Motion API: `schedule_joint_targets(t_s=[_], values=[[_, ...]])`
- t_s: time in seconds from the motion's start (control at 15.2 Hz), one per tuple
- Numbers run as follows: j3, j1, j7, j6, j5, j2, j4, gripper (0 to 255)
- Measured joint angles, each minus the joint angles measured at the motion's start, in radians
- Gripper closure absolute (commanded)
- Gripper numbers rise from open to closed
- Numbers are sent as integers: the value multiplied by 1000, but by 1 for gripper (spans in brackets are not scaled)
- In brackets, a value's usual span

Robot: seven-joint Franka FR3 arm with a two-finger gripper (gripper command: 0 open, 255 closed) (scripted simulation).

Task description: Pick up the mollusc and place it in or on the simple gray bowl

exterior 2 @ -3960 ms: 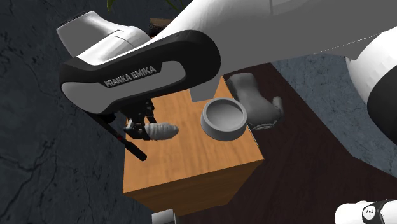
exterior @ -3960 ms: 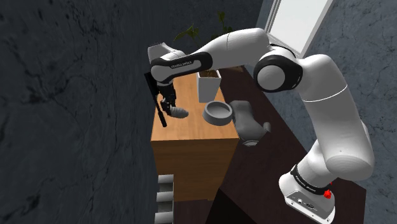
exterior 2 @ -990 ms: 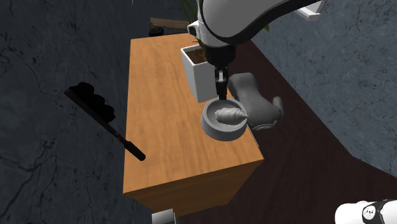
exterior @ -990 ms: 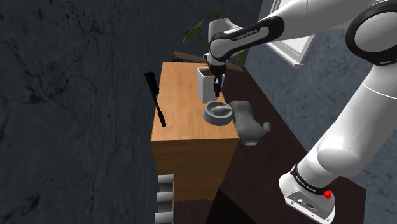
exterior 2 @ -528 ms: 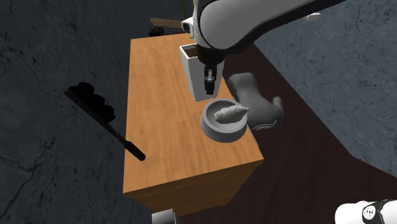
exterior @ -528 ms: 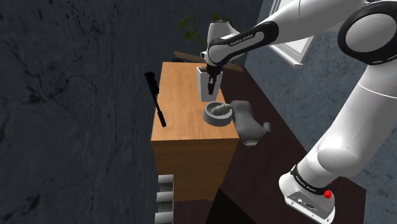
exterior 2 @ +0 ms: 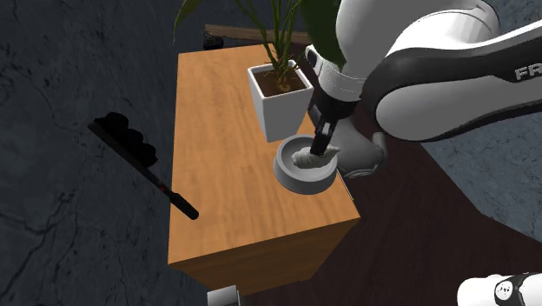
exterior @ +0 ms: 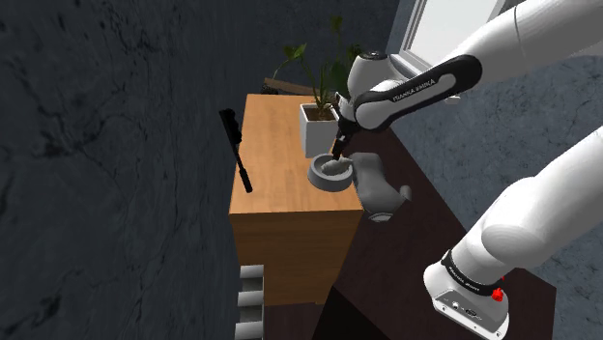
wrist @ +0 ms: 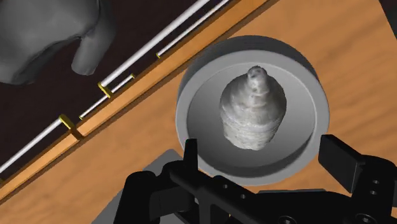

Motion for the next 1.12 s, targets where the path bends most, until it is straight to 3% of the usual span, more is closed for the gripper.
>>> schedule_joint_targets(t_s=[0.2,0.33,0.73,1.12], values=[[26,-28,155,111,-49,-115,-172,0],[37,-42,204,159,-70,-124,-217,0],[48,-73,251,265,-120,-39,-233,0],[49,-77,257,279,-128,-23,-231,0]])
